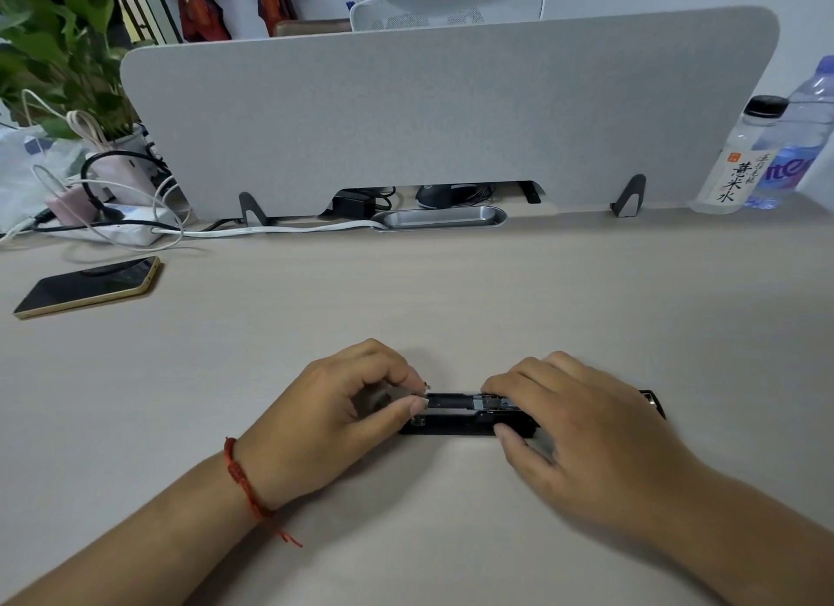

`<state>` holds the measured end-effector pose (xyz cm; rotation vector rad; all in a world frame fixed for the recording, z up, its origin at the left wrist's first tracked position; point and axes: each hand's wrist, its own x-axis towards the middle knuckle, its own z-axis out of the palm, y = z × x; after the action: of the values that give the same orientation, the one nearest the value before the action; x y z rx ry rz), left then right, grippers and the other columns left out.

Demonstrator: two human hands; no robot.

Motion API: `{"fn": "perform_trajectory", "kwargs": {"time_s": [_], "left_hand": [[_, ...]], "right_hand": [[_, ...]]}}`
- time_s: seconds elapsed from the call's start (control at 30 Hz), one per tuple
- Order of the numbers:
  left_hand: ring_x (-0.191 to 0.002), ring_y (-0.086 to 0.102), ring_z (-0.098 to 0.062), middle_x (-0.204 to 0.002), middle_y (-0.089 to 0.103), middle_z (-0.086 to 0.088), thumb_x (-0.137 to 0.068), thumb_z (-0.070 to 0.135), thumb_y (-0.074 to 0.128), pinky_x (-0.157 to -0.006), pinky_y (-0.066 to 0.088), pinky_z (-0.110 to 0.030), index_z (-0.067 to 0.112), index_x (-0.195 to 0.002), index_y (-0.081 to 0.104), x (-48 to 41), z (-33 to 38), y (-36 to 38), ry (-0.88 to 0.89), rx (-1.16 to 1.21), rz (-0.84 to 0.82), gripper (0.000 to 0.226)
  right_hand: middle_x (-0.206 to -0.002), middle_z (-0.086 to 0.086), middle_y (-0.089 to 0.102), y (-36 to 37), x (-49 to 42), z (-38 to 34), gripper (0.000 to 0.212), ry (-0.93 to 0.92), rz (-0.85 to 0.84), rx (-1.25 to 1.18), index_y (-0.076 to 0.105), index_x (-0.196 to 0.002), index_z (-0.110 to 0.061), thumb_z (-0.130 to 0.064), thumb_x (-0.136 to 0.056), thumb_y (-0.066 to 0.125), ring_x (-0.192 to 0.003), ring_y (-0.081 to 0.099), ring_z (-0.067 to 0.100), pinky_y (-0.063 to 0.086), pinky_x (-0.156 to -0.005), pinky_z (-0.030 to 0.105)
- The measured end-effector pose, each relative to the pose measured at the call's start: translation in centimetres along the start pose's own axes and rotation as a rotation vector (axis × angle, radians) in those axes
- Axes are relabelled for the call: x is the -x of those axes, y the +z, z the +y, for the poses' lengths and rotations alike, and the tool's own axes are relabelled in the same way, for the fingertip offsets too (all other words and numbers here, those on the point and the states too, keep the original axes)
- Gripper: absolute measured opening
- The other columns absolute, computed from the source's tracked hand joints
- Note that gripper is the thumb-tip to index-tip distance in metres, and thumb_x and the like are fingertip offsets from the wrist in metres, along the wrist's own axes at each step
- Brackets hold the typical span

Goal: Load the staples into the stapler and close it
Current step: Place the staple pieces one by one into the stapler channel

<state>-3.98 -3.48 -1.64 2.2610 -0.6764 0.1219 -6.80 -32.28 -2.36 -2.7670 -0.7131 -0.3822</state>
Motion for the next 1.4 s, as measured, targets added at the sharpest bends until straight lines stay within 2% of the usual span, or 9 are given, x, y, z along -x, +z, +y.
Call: {"fn": "perform_trajectory", "kwargs": {"time_s": [0.17,0.33,0.63,0.73,0.9,1.07,1.2,1.27,1.4], "left_hand": [[-0.101,0.072,-0.012,-0.108,0.072,0.016,-0.100,0.022,0.077,-0.087,0.057,-0.034,0.030,-0.107,0.078,0.1,0.1,0.1,0.050,-0.072,0.001,0.011],[-0.103,0.071,-0.017,-0.114,0.070,0.012,-0.100,0.012,0.074,-0.088,0.057,-0.038,0.024,-0.116,0.074,0.1,-0.1,-0.7,0.114,-0.057,-0.016,0.020],[-0.106,0.068,-0.008,-0.114,0.067,0.017,-0.098,0.019,0.077,-0.089,0.056,-0.028,0.027,-0.112,0.075,0.3,0.0,-0.7,0.215,-0.212,-0.033,0.016],[-0.109,0.067,-0.006,-0.115,0.068,0.018,-0.097,0.019,0.078,-0.091,0.056,-0.027,0.029,-0.113,0.076,0.3,-0.1,-0.7,0.192,-0.183,-0.028,0.018],[-0.112,0.069,-0.017,-0.122,0.068,0.017,-0.099,0.017,0.076,-0.088,0.058,-0.036,0.032,-0.120,0.076,0.2,-0.4,-0.1,0.158,-0.090,-0.071,0.026],[-0.122,0.067,-0.019,-0.127,0.068,0.014,-0.102,0.012,0.071,-0.098,0.056,-0.033,0.028,-0.129,0.071,0.1,0.0,0.2,0.158,-0.029,-0.061,0.031],[-0.112,0.067,-0.014,-0.117,0.066,0.017,-0.102,0.021,0.068,-0.092,0.054,-0.030,0.027,-0.114,0.072,0.3,0.5,-0.4,0.160,-0.120,0.054,0.014],[-0.110,0.065,-0.011,-0.116,0.064,0.018,-0.103,0.028,0.066,-0.091,0.053,-0.028,0.028,-0.108,0.073,0.3,1.0,-0.4,0.177,-0.198,0.033,0.008],[-0.106,0.062,-0.008,-0.115,0.062,0.019,-0.102,0.036,0.064,-0.086,0.053,-0.028,0.031,-0.106,0.074,0.3,1.8,0.1,0.180,-0.276,-0.019,0.012]], "right_hand": [[-0.100,-0.022,0.061,0.1,0.0,0.1,0.026,-0.007,0.007,-0.006,0.065,-0.118,-0.039,-0.046,-0.095,0.055,-0.091,0.057,0.011,0.042,-0.070,0.025],[-0.100,-0.021,0.061,0.1,0.0,0.1,0.026,-0.012,0.013,-0.003,0.064,-0.119,-0.038,-0.046,-0.095,0.056,-0.091,0.058,0.011,0.049,-0.070,0.029],[-0.101,-0.023,0.059,0.1,0.0,0.1,0.025,-0.009,0.005,-0.004,0.063,-0.119,-0.040,-0.047,-0.096,0.055,-0.091,0.055,0.009,0.044,-0.071,0.026],[-0.101,-0.022,0.059,0.1,0.0,0.1,0.025,-0.009,-0.002,-0.007,0.063,-0.119,-0.040,-0.047,-0.096,0.055,-0.091,0.055,0.009,0.043,-0.072,0.026],[-0.101,-0.023,0.059,0.2,0.0,0.2,0.025,-0.009,0.002,-0.004,0.062,-0.119,-0.041,-0.047,-0.096,0.056,-0.091,0.055,0.008,0.037,-0.072,0.023],[-0.102,-0.022,0.059,0.4,0.0,0.3,0.025,-0.025,0.024,-0.010,0.062,-0.119,-0.039,-0.046,-0.095,0.057,-0.092,0.057,0.011,0.047,-0.073,0.028],[-0.101,-0.021,0.060,0.4,0.0,0.2,0.025,-0.029,0.031,-0.007,0.063,-0.118,-0.038,-0.046,-0.095,0.057,-0.091,0.057,0.011,0.047,-0.071,0.027],[-0.100,-0.022,0.059,0.4,0.0,0.2,0.025,-0.026,0.025,-0.003,0.063,-0.118,-0.039,-0.046,-0.095,0.057,-0.090,0.056,0.010,0.046,-0.071,0.026],[-0.101,-0.022,0.060,0.2,0.0,0.2,0.025,-0.023,0.017,-0.018,0.063,-0.119,-0.039,-0.046,-0.096,0.056,-0.092,0.057,0.010,0.049,-0.072,0.028]]}}
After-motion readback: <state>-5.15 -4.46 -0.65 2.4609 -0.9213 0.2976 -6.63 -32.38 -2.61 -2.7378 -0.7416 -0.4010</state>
